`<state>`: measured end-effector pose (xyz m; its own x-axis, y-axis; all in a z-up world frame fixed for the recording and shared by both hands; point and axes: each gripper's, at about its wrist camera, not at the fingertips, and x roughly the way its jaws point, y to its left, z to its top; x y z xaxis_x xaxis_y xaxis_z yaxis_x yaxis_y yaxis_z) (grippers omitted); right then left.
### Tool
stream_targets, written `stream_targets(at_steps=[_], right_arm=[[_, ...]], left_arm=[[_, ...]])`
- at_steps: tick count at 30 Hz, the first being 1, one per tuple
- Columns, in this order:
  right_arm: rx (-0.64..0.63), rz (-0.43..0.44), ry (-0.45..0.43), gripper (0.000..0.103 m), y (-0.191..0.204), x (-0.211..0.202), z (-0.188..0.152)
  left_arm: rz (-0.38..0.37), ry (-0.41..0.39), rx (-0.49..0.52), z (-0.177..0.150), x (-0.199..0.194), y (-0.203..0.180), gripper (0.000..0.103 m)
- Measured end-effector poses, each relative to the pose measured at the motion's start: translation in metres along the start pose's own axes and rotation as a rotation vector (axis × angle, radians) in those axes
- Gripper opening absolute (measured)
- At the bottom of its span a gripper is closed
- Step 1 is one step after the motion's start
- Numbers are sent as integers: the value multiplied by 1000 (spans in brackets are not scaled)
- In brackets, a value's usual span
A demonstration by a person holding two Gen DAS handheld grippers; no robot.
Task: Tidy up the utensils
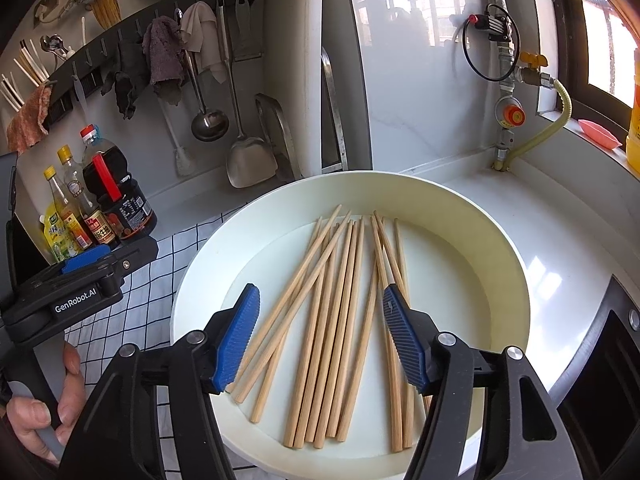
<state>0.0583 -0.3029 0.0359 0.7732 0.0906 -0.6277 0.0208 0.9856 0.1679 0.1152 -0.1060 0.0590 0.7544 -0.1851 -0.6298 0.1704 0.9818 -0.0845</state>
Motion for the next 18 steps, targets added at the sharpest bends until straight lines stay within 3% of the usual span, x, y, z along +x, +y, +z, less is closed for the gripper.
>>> stream_targets(at_steps=[18], right_arm=[[5, 2, -11, 69, 0, -3, 1]], left_arm=[[8, -37, -9, 2, -12, 2, 96]])
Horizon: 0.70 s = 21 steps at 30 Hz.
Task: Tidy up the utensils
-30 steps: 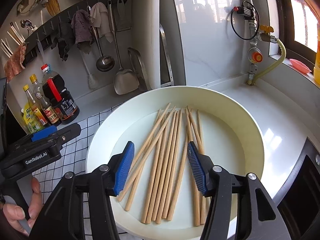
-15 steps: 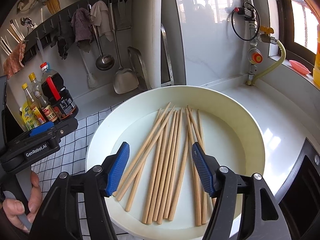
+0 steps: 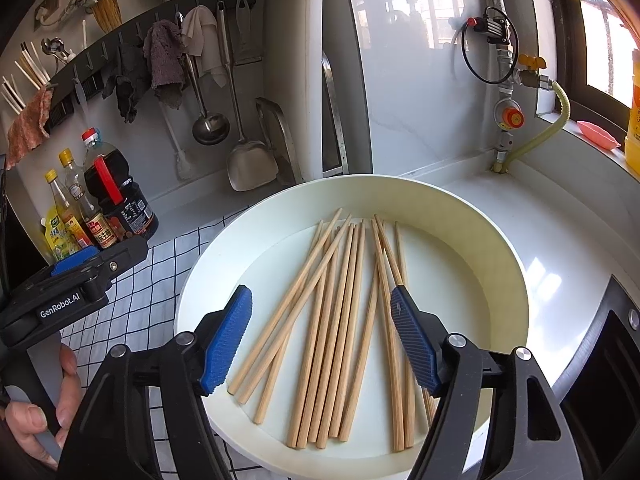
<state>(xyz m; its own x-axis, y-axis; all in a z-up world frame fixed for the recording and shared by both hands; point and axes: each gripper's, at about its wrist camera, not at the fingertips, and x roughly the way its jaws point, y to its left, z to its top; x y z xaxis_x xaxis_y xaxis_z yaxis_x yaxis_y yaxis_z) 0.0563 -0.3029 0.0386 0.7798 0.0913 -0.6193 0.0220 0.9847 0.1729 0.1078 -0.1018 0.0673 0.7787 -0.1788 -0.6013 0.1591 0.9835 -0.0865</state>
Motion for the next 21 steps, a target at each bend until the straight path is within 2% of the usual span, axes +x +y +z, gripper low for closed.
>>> stream_targets(at_steps=[9, 21], right_arm=[[1, -1, -3, 69, 2, -1, 0], [-11, -5, -3, 70, 4, -1, 0]], left_arm=[[6, 26, -3, -1, 3, 1, 97], [62, 41, 15, -4, 8, 1, 97]])
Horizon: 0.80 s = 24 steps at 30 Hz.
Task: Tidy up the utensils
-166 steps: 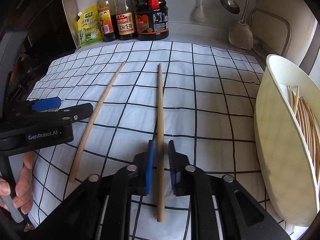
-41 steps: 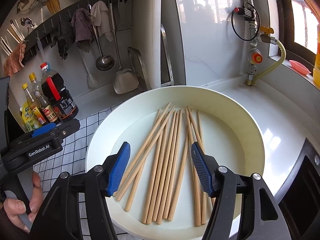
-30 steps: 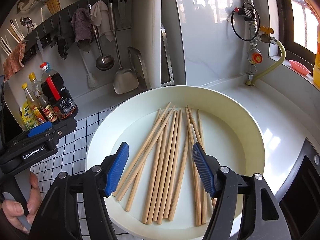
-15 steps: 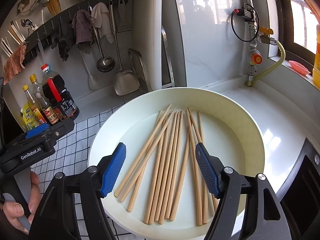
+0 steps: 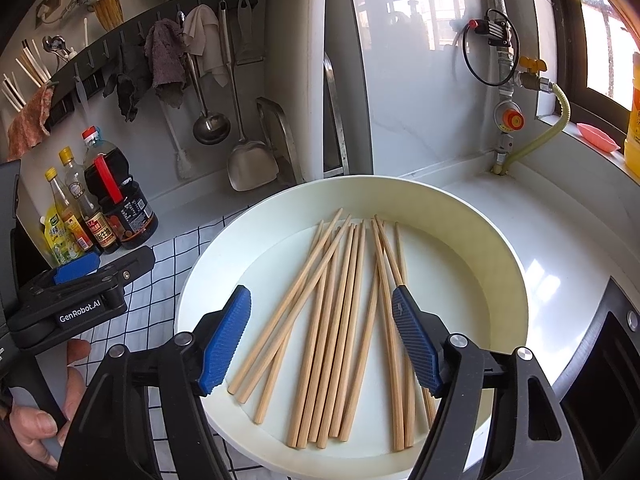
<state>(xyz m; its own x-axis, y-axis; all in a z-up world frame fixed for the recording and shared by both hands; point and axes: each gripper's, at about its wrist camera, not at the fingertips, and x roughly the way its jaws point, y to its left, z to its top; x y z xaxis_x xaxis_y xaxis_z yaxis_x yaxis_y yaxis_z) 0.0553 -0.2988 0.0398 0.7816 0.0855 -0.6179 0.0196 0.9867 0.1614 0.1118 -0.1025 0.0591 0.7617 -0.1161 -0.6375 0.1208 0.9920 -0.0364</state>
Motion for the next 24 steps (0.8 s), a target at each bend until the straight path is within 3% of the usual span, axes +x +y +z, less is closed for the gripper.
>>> stream_targets(at_steps=[24], right_arm=[[-10, 9, 5, 70, 3, 2, 0]], left_arm=[[-26, 17, -23, -1, 2, 3, 97]])
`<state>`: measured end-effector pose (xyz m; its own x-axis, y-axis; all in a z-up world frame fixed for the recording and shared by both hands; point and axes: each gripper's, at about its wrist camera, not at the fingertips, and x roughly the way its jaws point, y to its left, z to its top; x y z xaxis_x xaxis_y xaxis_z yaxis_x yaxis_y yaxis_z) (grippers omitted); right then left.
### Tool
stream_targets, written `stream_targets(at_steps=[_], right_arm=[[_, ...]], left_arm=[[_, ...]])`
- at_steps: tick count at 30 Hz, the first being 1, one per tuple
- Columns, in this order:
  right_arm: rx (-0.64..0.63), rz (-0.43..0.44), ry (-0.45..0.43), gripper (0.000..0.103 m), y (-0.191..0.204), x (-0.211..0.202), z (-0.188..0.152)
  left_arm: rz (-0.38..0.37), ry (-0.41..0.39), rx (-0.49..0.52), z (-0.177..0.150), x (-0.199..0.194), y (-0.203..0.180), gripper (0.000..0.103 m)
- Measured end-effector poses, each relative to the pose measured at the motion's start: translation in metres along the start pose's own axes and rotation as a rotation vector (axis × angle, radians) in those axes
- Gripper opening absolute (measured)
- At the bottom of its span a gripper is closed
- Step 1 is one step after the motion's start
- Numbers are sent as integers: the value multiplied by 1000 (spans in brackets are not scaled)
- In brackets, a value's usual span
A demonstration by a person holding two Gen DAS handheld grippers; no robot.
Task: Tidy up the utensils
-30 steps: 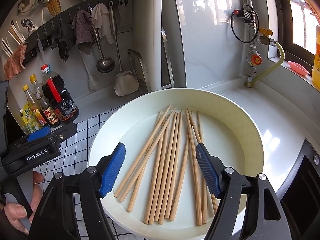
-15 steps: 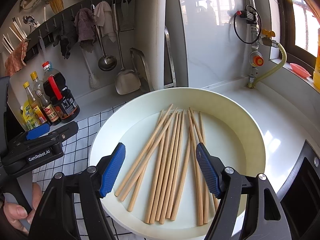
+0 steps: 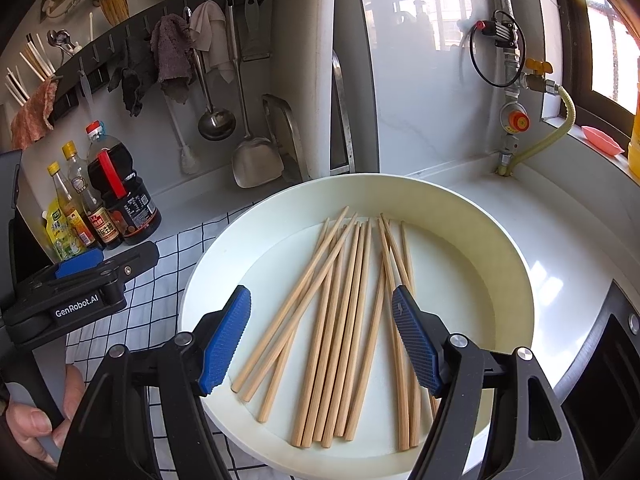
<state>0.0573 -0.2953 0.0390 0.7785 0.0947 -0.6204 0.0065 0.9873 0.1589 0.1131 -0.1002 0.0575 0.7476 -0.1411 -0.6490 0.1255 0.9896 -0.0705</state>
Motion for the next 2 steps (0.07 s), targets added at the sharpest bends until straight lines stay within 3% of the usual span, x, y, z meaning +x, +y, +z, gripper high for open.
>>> stream_targets(at_steps=[2], right_arm=[[-1, 2, -1, 70, 0, 0, 0]], left_arm=[[-1, 1, -6, 0, 1, 1, 97]])
